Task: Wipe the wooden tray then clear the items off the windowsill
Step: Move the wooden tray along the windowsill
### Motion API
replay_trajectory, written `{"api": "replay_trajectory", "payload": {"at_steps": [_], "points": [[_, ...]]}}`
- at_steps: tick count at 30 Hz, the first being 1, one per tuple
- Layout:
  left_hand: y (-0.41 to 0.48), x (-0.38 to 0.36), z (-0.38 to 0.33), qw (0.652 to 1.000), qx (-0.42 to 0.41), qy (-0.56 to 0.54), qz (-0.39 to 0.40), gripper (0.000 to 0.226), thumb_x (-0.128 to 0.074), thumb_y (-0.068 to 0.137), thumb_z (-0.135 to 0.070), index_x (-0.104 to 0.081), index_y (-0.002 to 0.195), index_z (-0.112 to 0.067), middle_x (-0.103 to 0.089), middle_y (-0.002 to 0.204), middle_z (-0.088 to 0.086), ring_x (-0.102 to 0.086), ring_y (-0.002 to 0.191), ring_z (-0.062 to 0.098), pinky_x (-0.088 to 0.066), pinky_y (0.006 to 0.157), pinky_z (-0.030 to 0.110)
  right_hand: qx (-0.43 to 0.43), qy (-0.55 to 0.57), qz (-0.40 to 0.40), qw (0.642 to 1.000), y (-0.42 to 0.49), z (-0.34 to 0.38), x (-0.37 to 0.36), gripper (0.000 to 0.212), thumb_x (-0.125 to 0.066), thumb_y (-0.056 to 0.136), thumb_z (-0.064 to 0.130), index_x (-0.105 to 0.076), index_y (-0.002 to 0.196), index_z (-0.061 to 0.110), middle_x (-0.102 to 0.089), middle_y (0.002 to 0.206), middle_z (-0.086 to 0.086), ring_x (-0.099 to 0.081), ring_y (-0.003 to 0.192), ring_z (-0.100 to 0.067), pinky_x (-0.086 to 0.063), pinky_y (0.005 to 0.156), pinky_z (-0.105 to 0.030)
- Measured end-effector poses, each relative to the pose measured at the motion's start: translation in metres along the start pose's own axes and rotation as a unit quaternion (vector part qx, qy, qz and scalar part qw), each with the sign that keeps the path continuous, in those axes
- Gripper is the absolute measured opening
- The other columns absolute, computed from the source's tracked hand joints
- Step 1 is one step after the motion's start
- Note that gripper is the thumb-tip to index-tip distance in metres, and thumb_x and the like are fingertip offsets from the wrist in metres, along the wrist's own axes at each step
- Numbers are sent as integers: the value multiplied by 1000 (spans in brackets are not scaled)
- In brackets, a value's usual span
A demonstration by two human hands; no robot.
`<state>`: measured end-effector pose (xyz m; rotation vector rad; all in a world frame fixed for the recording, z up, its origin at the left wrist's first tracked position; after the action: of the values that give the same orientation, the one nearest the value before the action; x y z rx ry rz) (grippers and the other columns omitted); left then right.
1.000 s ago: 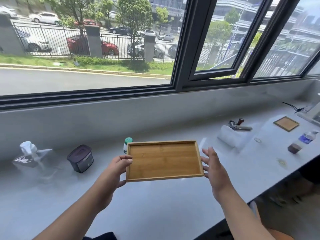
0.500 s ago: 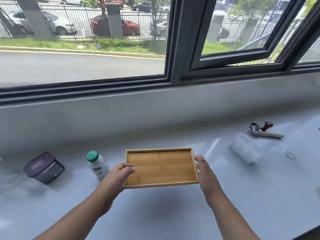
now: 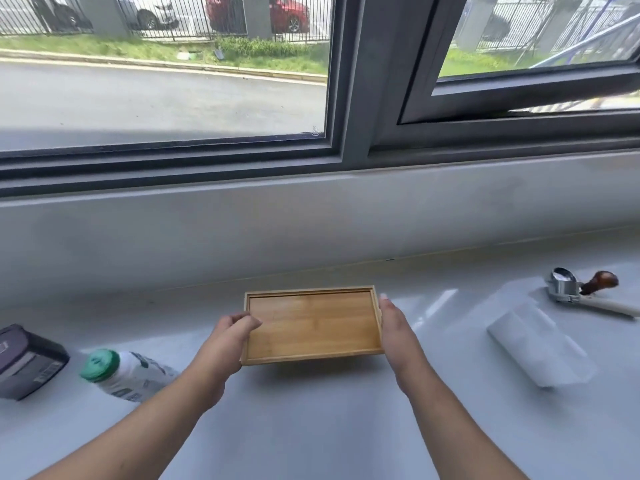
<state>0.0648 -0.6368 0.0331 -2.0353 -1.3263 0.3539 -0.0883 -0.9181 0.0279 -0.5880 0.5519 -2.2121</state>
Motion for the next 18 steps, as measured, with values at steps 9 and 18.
{"api": "replay_trajectory", "payload": {"at_steps": [9, 18], "points": [[67, -22, -14, 1000, 6, -13, -15, 70, -66, 69, -56, -55, 133, -29, -58, 139, -3, -52, 130, 23, -47, 106, 49, -24, 13, -9, 1000, 83, 19, -8, 105, -32, 70, 95, -42, 155, 35, -42, 163, 4, -36, 150, -23, -29, 116, -45], [85, -24, -22, 1000, -12, -1, -20, 76, -66, 68, -56, -52, 139, -30, -55, 144, -4, -50, 131, 24, -43, 109, 48, -23, 3, -36, 999, 102, 30, -11, 94, -34, 77, 92, -40, 154, 37, -44, 160, -1, -40, 146, -30, -34, 108, -48]]}}
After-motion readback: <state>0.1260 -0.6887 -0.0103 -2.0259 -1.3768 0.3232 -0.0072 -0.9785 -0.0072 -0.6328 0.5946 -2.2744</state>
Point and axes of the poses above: each hand's wrist, its own y-axis towards the middle knuckle, its own x-axis out of the back of the hand, z = x × y, the point moved 8 cm from there along y, towards the middle knuckle
